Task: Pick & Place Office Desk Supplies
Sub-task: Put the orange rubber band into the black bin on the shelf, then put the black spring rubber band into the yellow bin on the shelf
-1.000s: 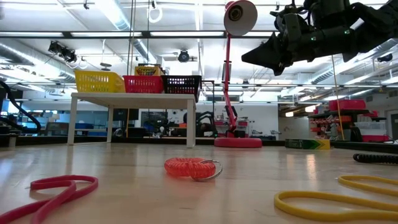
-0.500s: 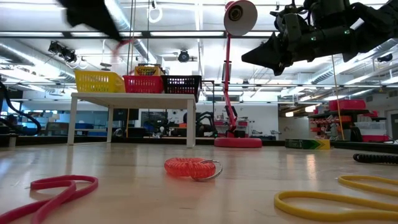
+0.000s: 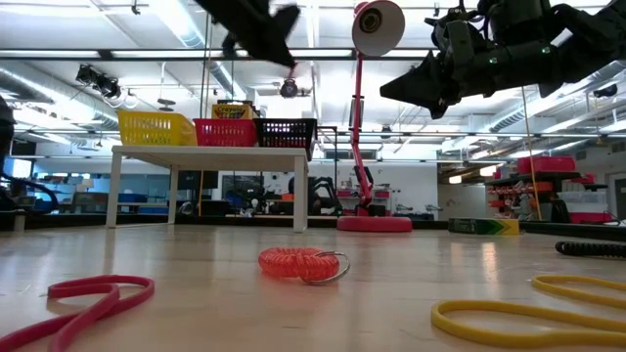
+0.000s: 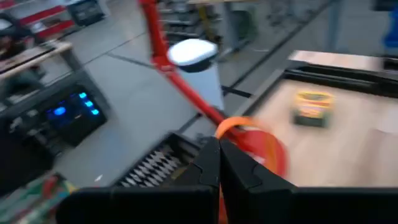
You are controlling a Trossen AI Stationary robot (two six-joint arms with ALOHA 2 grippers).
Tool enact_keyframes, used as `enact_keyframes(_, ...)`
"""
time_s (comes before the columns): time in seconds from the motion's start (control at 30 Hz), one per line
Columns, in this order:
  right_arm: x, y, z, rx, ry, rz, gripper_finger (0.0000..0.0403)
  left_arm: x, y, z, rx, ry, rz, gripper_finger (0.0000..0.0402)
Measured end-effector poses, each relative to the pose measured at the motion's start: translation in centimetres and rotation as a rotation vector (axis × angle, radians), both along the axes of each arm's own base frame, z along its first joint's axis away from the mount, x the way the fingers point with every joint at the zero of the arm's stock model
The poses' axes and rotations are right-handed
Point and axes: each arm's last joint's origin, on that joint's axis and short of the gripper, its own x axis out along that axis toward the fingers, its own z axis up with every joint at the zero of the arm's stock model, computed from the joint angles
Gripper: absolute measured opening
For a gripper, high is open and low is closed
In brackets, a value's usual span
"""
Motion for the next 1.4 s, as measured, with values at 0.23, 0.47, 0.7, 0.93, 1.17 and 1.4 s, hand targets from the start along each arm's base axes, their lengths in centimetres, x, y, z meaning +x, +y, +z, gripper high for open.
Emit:
enact_keyframes(0.23, 0.0, 0.0, 0.0, 0.004, 0.002, -0.001, 0.0019, 0.1, 6.3, -1.9, -0.044, 0.043, 0.102, 0.0003)
enact_keyframes(0.47, 0.0, 0.0, -0.1, 0.004, 0.005, -0.001, 0.0019, 1.2, 7.9, -4.3, -0.101, 0.106, 0.053, 0.0032)
enact_keyframes(0.7, 0.0, 0.0, -0.1, 0.004, 0.005, -0.001, 0.0019, 1.0, 7.1, -3.6, -0.078, 0.105, 0.027, 0.0103)
enact_keyframes(0.93, 0.0, -0.1, -0.1, 0.003, 0.005, -0.021, 0.0019, 0.4, 4.8, -1.5, -0.006, 0.1, -0.061, 0.0146)
enact_keyframes(1.17, 0.0, -0.1, -0.1, 0.047, -0.003, -0.033, 0.0019, -0.1, -0.8, -1.9, -0.001, 0.025, -0.351, 0.0088)
enact_keyframes(1.4, 0.0, 0.3, -0.2, 0.096, 0.005, -0.037, 0.0018, -1.7, -5.7, -8.2, -0.002, -0.237, -0.727, 0.0007)
